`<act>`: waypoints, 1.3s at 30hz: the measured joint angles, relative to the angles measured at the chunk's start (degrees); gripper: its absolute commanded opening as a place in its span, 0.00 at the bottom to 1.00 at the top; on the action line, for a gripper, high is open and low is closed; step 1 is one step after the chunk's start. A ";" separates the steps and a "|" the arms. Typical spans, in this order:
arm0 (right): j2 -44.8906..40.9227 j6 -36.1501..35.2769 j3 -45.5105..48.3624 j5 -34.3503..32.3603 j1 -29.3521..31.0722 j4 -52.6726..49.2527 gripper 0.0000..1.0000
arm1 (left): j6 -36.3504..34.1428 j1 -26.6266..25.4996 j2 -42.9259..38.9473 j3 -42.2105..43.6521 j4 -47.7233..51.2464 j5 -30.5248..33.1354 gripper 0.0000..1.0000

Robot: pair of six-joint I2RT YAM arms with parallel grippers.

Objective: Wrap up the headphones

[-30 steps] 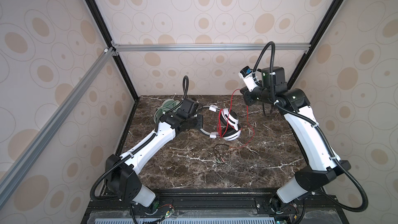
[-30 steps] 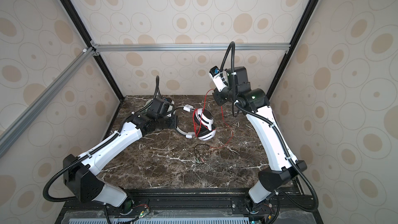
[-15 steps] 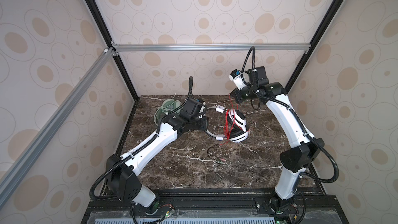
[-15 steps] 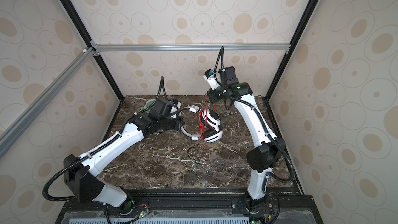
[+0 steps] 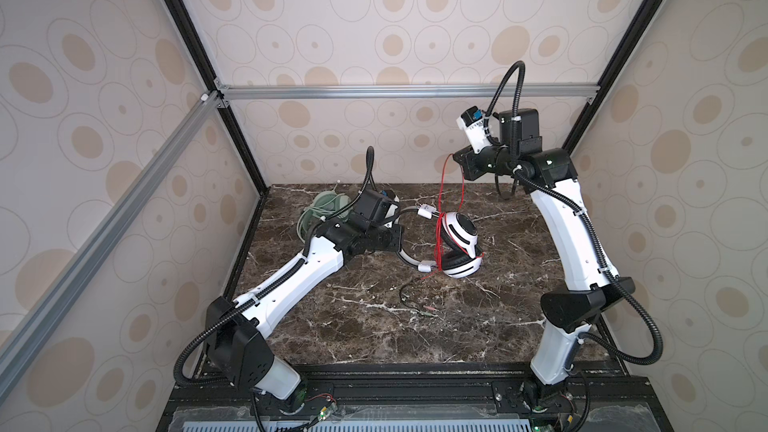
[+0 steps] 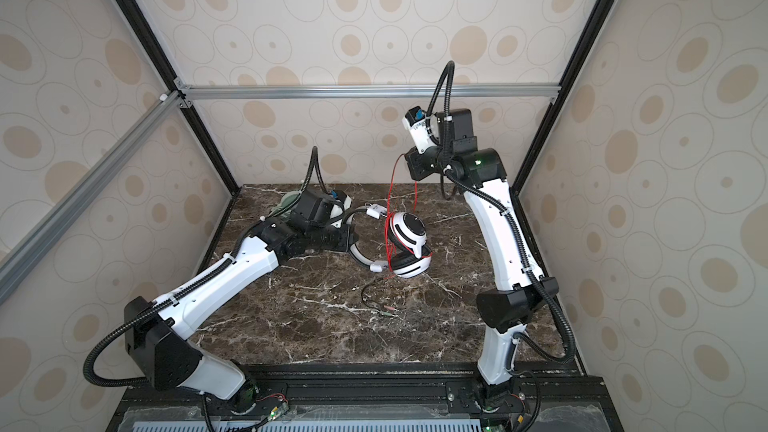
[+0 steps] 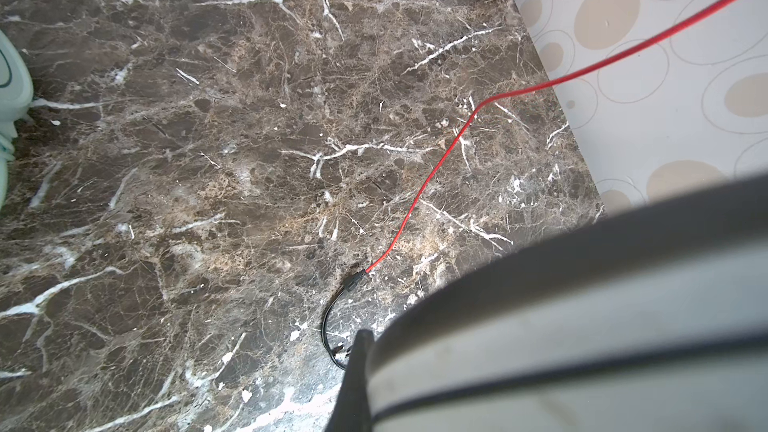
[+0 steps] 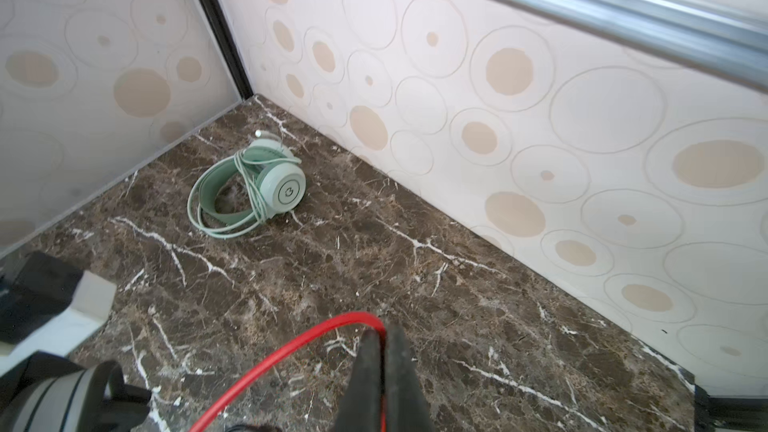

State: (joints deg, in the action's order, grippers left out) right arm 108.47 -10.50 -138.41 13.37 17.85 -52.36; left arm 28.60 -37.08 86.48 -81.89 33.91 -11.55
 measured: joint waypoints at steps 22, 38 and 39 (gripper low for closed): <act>-0.50 7.34 37.24 5.95 -1.31 9.07 0.60 | 0.44 0.31 -1.11 -3.96 2.56 5.38 0.00; -24.28 26.49 85.35 11.08 -1.31 35.41 0.63 | 6.60 14.69 -11.34 1.97 -2.56 5.77 0.00; -23.17 28.09 86.36 11.61 -1.31 36.76 0.62 | 6.58 14.69 -11.34 2.12 -2.56 5.53 0.00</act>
State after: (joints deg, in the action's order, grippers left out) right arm 85.30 17.58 -52.05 24.97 16.53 -15.59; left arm 35.18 -22.39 75.13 -79.77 31.35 -6.02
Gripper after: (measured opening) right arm 0.632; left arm 0.071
